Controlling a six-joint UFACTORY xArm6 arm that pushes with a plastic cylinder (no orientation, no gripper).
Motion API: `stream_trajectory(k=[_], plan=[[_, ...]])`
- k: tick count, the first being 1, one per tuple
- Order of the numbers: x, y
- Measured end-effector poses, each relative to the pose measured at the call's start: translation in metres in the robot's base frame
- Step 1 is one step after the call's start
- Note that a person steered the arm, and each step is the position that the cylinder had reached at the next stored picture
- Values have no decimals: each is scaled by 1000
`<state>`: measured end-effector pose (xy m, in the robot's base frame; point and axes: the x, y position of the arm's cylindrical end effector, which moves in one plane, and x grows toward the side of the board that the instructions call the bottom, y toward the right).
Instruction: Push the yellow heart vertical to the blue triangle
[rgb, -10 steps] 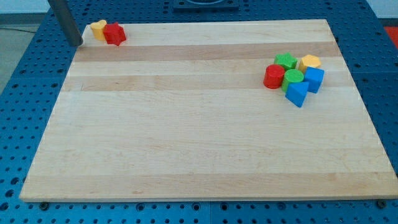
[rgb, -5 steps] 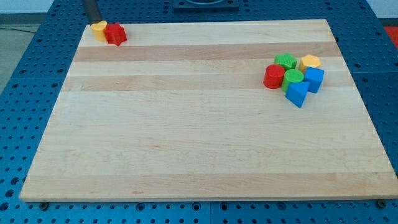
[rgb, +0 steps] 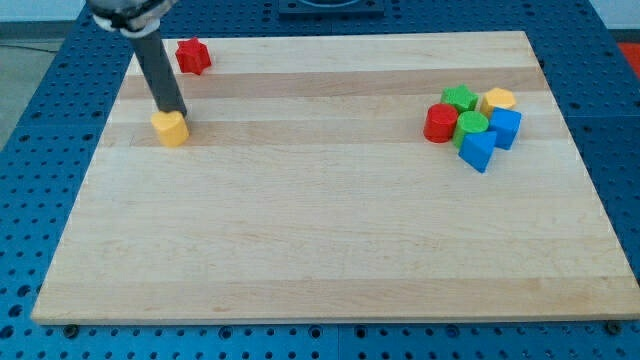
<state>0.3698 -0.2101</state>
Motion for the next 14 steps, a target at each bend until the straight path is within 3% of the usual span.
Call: stream_trajectory(k=[2, 5, 7, 10, 12, 14], plan=[[65, -21], [148, 67], [179, 161], [242, 153], [242, 176], [222, 263]])
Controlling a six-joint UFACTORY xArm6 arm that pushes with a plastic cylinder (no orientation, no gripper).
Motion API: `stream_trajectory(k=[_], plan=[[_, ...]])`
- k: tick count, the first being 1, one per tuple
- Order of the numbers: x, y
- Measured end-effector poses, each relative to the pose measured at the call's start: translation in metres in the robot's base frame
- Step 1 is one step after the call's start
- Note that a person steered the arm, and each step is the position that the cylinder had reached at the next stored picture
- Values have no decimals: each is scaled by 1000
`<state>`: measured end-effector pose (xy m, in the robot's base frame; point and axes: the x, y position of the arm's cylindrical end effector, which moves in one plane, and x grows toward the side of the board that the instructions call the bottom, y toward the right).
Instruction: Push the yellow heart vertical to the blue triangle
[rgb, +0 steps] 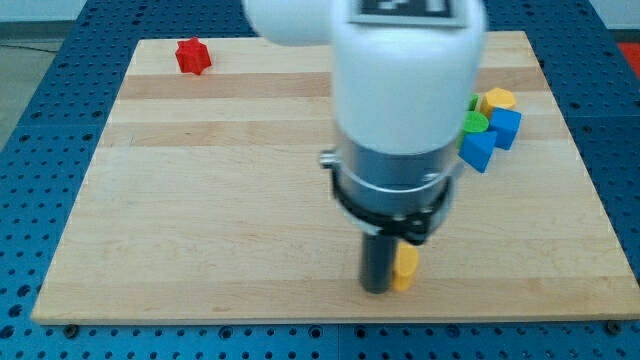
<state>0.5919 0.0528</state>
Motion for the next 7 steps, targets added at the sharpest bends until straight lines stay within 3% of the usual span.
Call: stream_trajectory(k=[4, 7], plan=[[-38, 82], [-57, 110]])
